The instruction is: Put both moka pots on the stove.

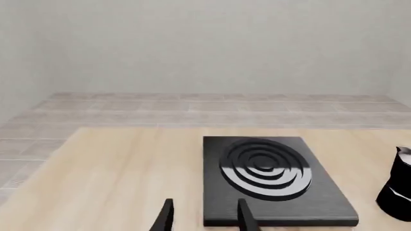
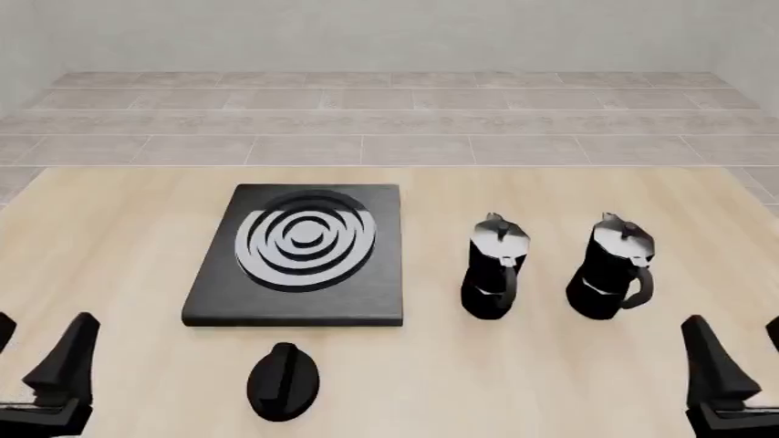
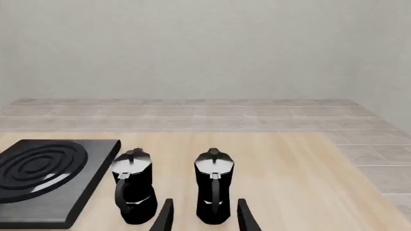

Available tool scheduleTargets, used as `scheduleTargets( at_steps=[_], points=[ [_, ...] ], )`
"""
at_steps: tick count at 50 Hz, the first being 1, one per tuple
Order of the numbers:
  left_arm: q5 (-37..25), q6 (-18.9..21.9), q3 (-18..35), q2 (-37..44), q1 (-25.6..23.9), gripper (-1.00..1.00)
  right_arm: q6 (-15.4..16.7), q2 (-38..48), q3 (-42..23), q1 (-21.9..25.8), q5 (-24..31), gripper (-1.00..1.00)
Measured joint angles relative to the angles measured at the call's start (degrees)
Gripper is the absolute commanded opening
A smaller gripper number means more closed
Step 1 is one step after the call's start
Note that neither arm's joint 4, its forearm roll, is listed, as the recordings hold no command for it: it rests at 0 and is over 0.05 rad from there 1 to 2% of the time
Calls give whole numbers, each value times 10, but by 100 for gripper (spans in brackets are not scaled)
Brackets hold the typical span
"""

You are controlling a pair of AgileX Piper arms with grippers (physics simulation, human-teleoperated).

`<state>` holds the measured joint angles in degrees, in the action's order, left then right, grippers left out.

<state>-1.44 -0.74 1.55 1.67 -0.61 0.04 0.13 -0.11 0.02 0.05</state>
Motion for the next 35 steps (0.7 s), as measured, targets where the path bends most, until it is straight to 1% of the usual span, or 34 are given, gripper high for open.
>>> scheduleTargets(
  at_steps=[15,25,35],
  points=[
    [14,11,-11,-5,4,100,4,1,-4,3,5,100],
    [18,15,-13,-4,5,100,12,10,-19,14,21,100],
    [19,15,-14,-5,5,100,13,60,-51,35,36,100]
  ],
)
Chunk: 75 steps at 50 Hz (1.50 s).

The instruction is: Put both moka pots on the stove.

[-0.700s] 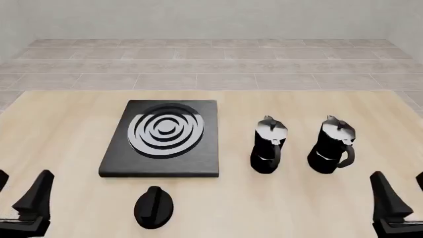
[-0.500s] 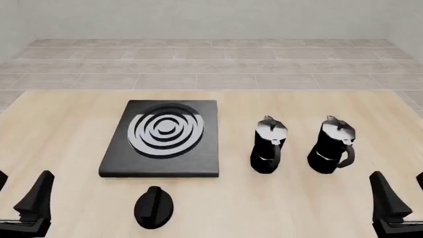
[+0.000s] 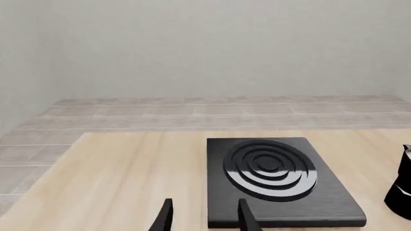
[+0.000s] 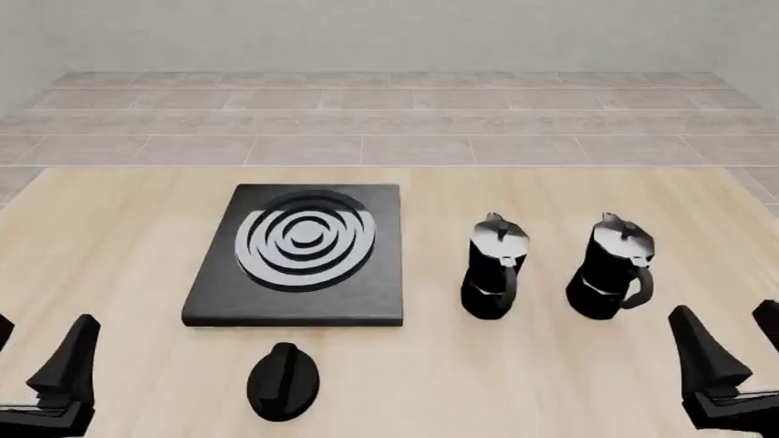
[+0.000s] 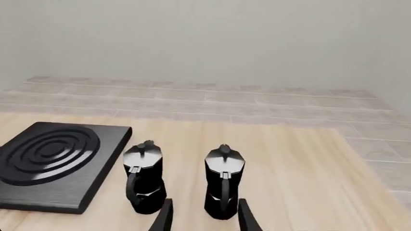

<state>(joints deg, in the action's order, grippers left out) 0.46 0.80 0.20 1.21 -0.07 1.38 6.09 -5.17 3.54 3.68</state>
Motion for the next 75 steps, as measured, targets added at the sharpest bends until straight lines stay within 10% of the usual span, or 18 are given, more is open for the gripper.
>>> scheduleTargets(
  at_steps=[41,75],
  points=[
    [-3,-1,1,-9,5,100,-38,288,-253,75,160,100],
    [-2,-4,1,-10,7,100,-88,469,-344,119,175,100]
  ],
)
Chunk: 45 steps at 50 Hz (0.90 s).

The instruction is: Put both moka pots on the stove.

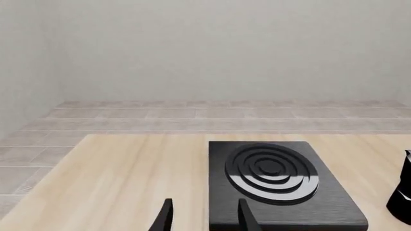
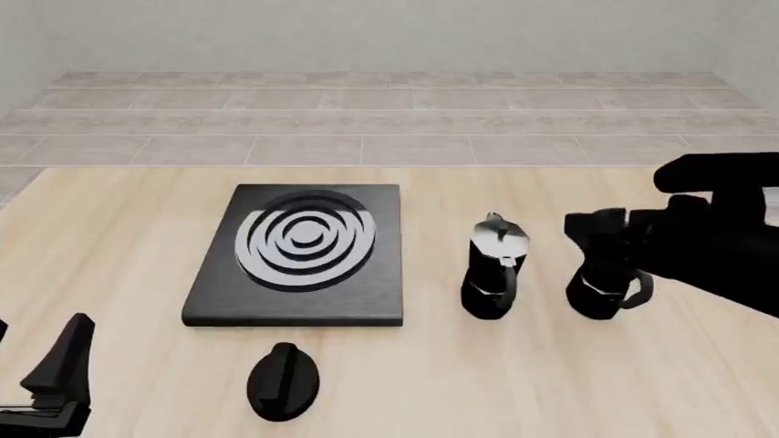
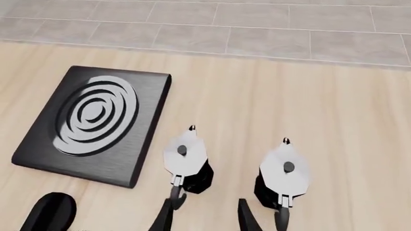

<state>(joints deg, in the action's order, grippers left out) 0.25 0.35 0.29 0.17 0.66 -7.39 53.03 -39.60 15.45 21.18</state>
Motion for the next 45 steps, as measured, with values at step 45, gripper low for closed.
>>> scheduleTargets(
  at_steps=[45],
  points=[
    [0,-3,1,2,2,100,-40,139,-8,52,-87,100]
  ],
)
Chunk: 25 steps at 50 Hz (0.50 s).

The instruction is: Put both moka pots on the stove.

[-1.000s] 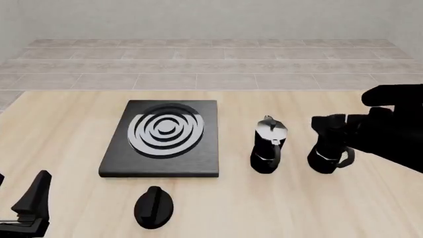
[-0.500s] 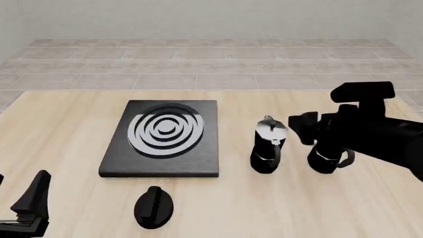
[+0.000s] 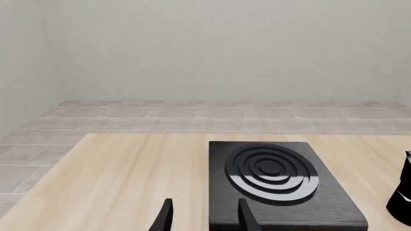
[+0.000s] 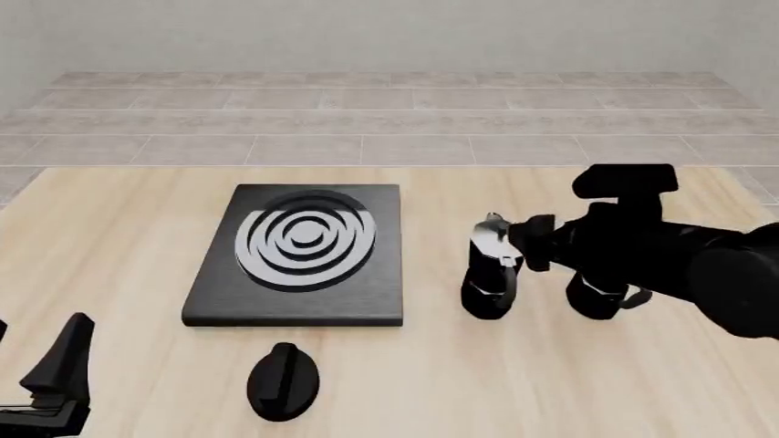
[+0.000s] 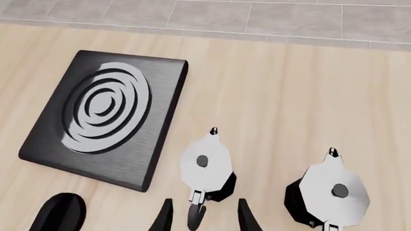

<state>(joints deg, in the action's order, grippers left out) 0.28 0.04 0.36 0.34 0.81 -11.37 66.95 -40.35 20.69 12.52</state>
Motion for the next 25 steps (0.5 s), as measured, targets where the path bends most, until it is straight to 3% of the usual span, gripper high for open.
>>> scheduleTargets(
  at_steps=[25],
  points=[
    [0,-1,0,-1,3,100,-18,50,14,-1,-39,100]
  ],
)
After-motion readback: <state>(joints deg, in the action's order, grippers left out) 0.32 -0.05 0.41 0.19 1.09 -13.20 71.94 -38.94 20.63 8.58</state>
